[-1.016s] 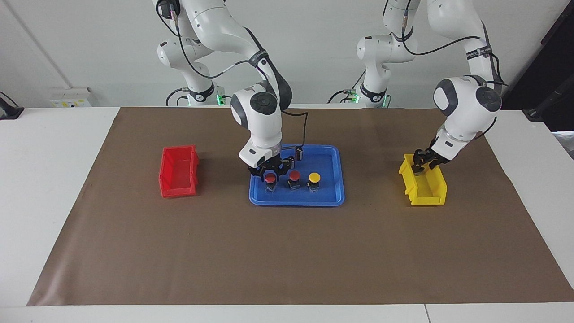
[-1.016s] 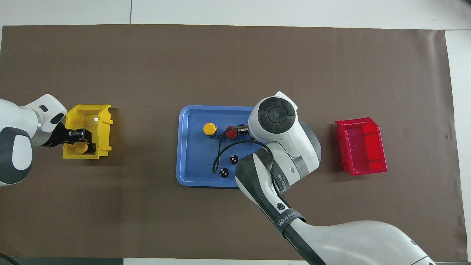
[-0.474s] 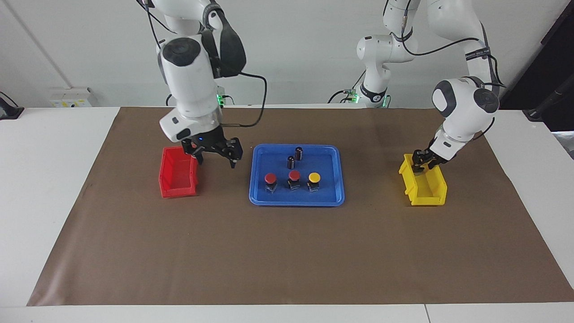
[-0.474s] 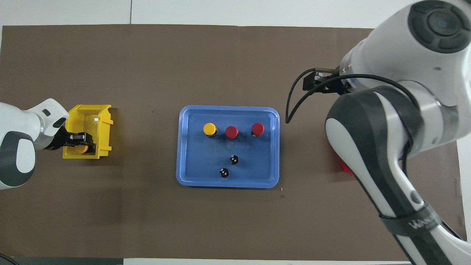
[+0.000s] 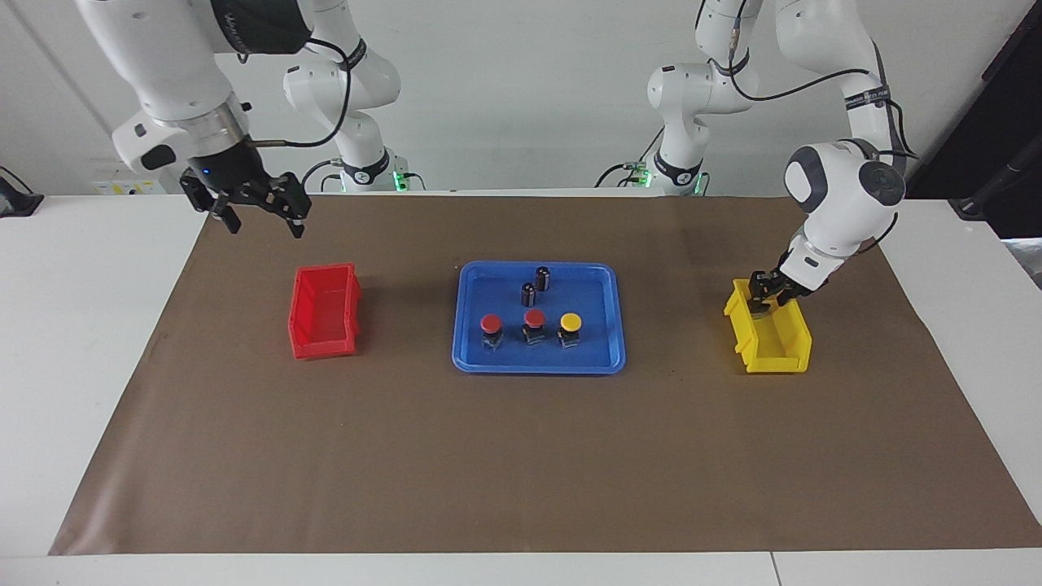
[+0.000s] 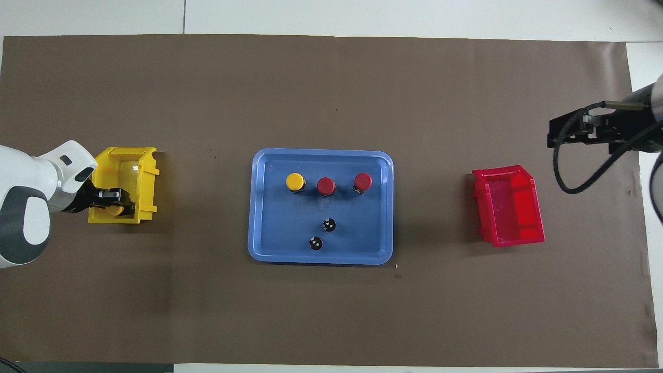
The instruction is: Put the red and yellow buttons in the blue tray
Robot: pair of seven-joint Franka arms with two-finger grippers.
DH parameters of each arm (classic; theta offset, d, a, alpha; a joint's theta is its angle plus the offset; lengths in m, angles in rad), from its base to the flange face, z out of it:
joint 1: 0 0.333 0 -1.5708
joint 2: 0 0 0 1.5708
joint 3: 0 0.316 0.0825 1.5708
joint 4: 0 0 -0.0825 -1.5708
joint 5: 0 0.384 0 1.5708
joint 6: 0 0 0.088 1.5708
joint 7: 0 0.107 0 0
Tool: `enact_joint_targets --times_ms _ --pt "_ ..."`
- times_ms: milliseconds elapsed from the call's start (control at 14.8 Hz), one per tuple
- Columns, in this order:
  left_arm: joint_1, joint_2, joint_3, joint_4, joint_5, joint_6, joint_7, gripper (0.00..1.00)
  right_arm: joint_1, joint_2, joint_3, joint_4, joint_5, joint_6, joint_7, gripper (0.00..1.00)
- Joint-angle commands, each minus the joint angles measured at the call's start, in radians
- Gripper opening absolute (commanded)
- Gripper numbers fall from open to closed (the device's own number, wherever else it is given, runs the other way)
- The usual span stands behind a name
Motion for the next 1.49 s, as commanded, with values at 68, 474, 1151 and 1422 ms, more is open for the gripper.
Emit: enact_joint_targets --times_ms 68,474,1151,1422 --pt "0.010 -0.037 -0.003 -0.032 0.022 0.011 -0.006 0.02 -0.104 0.011 0.016 0.021 -0.015 -0.045 -0.122 1.00" --pt "0.000 0.041 -0.003 0.260 0.028 -0.239 -0.055 0.01 -0.143 -0.045 0.016 -0.057 -0.006 -0.045 -0.159 1.00" --pt "-0.414 0.168 -0.017 0.474 0.007 -0.299 -0.666 0.01 -0.129 -0.035 0.020 -0.057 -0.018 -0.023 -0.150 1.00" --pt "-0.506 0.242 -0.018 0.491 -0.024 -0.208 -0.814 0.01 -0.129 -0.038 0.023 -0.057 -0.021 -0.028 -0.151 1.00"
